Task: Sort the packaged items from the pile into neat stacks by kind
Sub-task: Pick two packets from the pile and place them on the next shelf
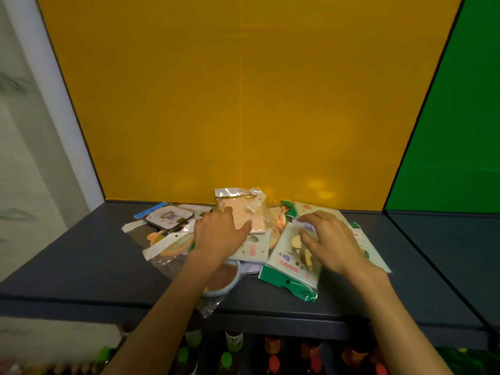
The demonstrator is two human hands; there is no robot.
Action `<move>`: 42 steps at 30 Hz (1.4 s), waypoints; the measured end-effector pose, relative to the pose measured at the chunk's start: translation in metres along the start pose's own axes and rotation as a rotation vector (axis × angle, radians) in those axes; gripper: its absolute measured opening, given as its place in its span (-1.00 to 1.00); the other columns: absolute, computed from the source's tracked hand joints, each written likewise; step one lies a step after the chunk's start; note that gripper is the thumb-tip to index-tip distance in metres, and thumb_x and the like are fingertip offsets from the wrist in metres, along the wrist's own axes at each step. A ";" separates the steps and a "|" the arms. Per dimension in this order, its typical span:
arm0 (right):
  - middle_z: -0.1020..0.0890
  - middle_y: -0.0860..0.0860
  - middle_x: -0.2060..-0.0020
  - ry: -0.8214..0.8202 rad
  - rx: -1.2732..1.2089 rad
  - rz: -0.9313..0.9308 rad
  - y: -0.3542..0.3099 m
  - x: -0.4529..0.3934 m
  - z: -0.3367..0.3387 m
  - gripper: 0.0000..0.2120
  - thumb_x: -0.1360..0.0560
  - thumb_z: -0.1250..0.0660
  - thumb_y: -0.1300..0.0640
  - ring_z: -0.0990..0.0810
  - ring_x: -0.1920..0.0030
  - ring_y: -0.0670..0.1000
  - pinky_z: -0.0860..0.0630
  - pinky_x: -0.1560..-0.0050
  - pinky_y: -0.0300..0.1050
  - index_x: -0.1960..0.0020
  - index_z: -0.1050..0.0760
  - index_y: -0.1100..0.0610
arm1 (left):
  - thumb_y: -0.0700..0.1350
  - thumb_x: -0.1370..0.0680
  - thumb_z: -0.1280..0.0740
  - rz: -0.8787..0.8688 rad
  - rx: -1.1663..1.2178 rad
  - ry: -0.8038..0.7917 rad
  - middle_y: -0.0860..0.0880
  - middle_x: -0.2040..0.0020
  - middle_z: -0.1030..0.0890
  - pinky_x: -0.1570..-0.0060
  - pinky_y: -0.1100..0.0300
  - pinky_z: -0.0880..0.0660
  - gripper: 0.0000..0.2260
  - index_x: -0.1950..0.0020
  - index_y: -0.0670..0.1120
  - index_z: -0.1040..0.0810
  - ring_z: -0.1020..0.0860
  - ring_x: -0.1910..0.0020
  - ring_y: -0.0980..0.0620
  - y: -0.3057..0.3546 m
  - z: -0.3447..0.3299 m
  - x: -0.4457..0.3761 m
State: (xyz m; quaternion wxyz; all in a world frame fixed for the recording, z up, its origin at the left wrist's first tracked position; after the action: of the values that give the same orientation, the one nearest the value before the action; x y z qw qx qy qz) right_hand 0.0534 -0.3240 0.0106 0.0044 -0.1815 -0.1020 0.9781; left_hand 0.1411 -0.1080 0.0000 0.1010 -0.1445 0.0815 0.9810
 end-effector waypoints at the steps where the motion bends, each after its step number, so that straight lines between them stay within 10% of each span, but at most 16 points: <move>1: -0.55 0.00 -0.25 -0.003 -0.003 0.000 0.008 -0.005 -0.001 -0.65 -0.57 -0.23 -0.02 -0.50 -0.22 0.07 -0.44 -0.14 0.01 -0.33 -0.48 0.01 | 0.41 -0.49 -0.15 0.045 0.036 -0.034 -0.16 -0.22 -0.53 -0.08 -0.02 -0.46 -0.33 -0.33 -0.10 -0.45 -0.51 -0.17 -0.18 0.000 -0.007 -0.005; 6: -0.51 0.03 -0.30 -0.022 0.031 -0.057 0.049 -0.020 -0.014 -0.60 -0.58 -0.23 -0.05 -0.46 -0.28 0.12 -0.40 -0.16 0.04 -0.39 -0.43 0.02 | 0.55 -0.32 -0.18 0.207 0.133 -0.114 -0.18 -0.22 -0.52 -0.12 -0.01 -0.44 -0.09 -0.36 -0.15 -0.39 -0.47 -0.20 -0.17 -0.009 -0.028 -0.016; 18: -0.49 0.13 -0.32 -0.194 0.090 -0.206 0.086 -0.030 -0.057 -0.48 -0.60 0.04 -0.26 -0.43 -0.34 0.18 -0.04 -0.47 0.27 -0.37 -0.37 0.03 | 0.16 -0.47 -0.43 0.368 0.543 -0.116 -0.13 0.02 -0.64 0.13 0.05 -0.47 -0.61 -0.04 -0.16 -0.60 -0.57 0.01 -0.15 -0.047 -0.012 -0.029; 24: -0.58 0.03 -0.01 -0.049 0.008 -0.032 0.052 -0.035 -0.048 -0.65 -0.62 -0.09 -0.15 -0.54 -0.07 0.15 -0.39 -0.19 0.10 -0.16 -0.58 -0.06 | -0.19 -0.61 -0.28 0.488 1.175 0.018 -0.10 0.06 -0.56 0.43 0.27 -0.59 -0.93 -0.04 -0.16 -0.42 -0.57 0.07 -0.05 -0.059 -0.005 -0.019; 27: -0.61 -0.03 0.04 0.017 -0.222 0.002 0.044 -0.036 -0.045 -0.75 -0.61 -0.20 -0.06 -0.54 -0.02 0.08 -0.45 0.01 0.04 -0.11 -0.62 -0.03 | -0.23 -0.61 -0.28 0.511 1.323 0.034 -0.15 -0.06 -0.54 0.43 0.28 -0.60 -0.88 -0.12 -0.20 -0.40 -0.58 0.08 -0.02 -0.063 -0.008 -0.016; 35: -0.31 0.11 -0.49 -0.248 -0.136 -0.277 0.091 -0.043 -0.074 -0.22 -0.53 -0.18 -0.32 -0.28 -0.47 0.16 -0.30 -0.39 0.11 -0.58 -0.07 0.07 | -0.26 -0.56 -0.36 0.571 1.509 -0.032 -0.16 -0.14 -0.59 0.33 0.17 -0.65 -0.70 -0.27 -0.23 -0.42 -0.62 0.01 -0.05 -0.074 -0.019 -0.002; 42: -0.53 0.15 -0.19 -0.154 -0.103 -0.351 0.098 -0.053 -0.066 -0.37 -0.41 -0.33 -0.36 -0.41 -0.20 0.20 -0.36 -0.10 0.08 -0.21 -0.41 0.11 | -0.25 -0.57 -0.37 0.525 1.551 -0.043 -0.17 -0.14 -0.61 0.33 0.18 -0.64 -0.71 -0.25 -0.26 -0.43 -0.64 -0.02 -0.09 -0.063 -0.022 0.008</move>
State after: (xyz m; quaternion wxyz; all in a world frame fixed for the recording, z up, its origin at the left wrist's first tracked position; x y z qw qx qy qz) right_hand 0.1290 -0.4093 -0.0502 0.1576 -0.0858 -0.1821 0.9668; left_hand 0.1532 -0.0497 -0.0318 -0.0594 0.0090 0.7661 0.6399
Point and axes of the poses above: each hand's wrist, its own x-axis away from the middle knuckle, its own z-axis out of the back of the hand, y = z × x, the point moved 7 cm from there along -x, towards the middle knuckle
